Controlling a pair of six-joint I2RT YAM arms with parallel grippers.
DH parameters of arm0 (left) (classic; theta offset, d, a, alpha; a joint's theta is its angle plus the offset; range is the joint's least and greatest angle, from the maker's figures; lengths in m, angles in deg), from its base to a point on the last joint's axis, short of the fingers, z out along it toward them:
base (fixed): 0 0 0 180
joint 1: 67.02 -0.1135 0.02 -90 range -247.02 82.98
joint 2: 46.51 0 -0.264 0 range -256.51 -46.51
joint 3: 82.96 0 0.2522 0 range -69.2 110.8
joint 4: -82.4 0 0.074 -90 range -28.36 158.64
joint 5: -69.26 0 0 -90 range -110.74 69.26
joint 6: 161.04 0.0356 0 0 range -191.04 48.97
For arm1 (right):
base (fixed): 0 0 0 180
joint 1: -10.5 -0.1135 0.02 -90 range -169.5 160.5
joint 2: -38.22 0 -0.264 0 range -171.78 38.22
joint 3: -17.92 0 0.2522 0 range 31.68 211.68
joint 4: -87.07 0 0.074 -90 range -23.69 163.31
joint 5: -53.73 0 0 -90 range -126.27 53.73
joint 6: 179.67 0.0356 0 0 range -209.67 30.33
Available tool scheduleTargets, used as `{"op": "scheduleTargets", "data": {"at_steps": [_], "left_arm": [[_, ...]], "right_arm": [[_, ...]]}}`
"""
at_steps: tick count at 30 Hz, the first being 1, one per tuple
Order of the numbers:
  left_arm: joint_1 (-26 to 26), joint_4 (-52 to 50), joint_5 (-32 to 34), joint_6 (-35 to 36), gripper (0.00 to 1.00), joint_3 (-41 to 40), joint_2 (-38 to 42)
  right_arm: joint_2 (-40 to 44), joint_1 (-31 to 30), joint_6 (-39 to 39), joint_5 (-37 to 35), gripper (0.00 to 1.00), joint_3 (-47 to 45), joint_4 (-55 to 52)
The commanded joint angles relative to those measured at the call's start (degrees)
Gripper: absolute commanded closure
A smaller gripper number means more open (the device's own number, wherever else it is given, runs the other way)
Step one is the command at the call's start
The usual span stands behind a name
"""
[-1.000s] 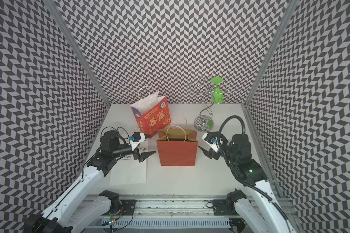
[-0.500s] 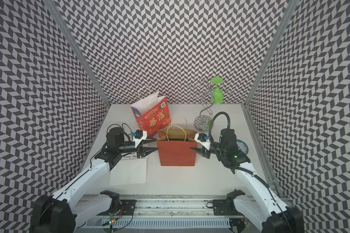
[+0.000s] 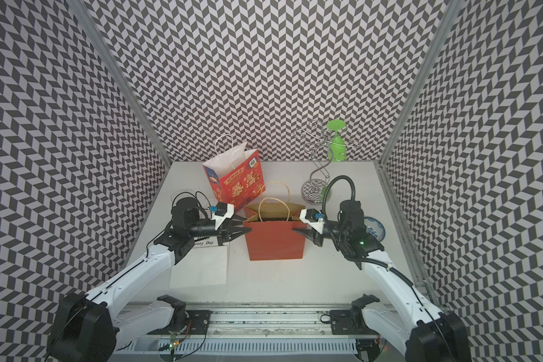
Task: Put away the paper bag
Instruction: Press the paper bag.
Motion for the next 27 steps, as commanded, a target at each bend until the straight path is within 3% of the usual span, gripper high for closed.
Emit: {"op": "scheduleTargets", "data": {"at_steps": [1,8,11,13,20,27], "left_arm": [[0.5,4.1,0.4,-1.4,0.71,0.0,-0.4],[0.5,3.2,2.4,0.5,0.86,0.2,-0.7],[0.4,2.6,3.9,1.6,0.9,0.2,-0.2],[0.4,2.6,5.4,1.9,0.94,0.1,0.1],[-2.0,3.9,6.6,2.0,0.95,-0.7,1.2],[-4.7,3.7,4.2,3.4,0.94,-0.5,1.2]], "right_arm": [[-0.9,-0.9,0.4,1.9,0.64,-0.5,4.0],[-3.2,-1.7,0.8,2.6,0.64,0.5,5.4],[-3.1,-1.7,0.7,-0.7,0.5,0.8,3.6],[-1.8,-1.7,1.6,-5.1,0.49,-0.2,2.2],[6.7,-1.7,8.5,-6.2,0.51,-11.2,10.3],[-0.1,-3.0,8.9,-2.7,0.56,-11.5,16.8]]}}
